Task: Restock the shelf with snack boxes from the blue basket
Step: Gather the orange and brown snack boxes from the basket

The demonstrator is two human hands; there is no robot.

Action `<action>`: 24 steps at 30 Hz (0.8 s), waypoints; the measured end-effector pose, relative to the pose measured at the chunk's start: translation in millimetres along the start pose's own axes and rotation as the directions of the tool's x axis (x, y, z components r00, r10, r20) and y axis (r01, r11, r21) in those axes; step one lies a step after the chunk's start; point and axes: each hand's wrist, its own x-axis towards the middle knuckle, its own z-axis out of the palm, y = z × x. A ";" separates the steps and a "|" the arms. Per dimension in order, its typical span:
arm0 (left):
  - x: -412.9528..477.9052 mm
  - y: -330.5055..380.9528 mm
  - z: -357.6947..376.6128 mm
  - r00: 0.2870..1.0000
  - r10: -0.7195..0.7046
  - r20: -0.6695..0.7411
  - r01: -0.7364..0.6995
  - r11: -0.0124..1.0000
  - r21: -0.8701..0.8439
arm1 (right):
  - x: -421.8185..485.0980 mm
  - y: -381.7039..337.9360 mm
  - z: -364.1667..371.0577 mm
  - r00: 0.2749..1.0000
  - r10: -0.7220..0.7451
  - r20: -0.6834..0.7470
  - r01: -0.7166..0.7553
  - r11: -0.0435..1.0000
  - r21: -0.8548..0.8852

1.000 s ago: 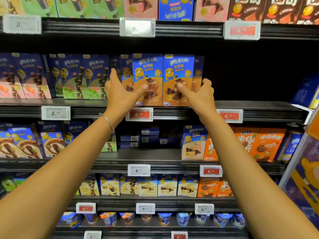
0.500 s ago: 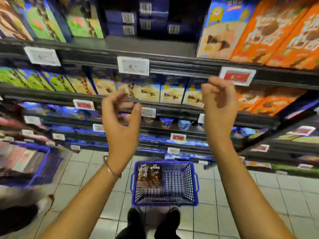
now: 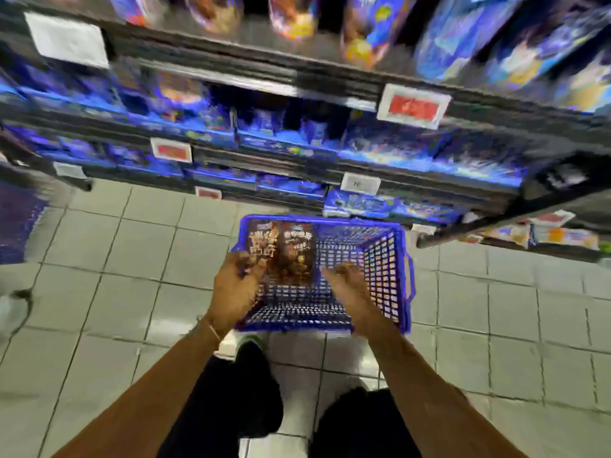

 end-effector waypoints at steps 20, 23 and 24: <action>104.7 -126.0 121.0 0.910 0.373 0.183 -0.333 0.390 0.859 | 218.0 126.8 78.8 0.928 -0.215 0.306 0.047 0.878 0.476; 101.6 -130.6 127.4 0.913 0.372 0.165 -0.273 0.259 0.927 | 219.2 126.8 80.8 0.927 -0.237 0.289 0.066 0.865 0.497; 102.2 -129.4 129.1 0.907 0.389 0.164 -0.270 0.236 0.933 | 220.4 126.8 81.3 0.929 -0.243 0.280 0.071 0.859 0.507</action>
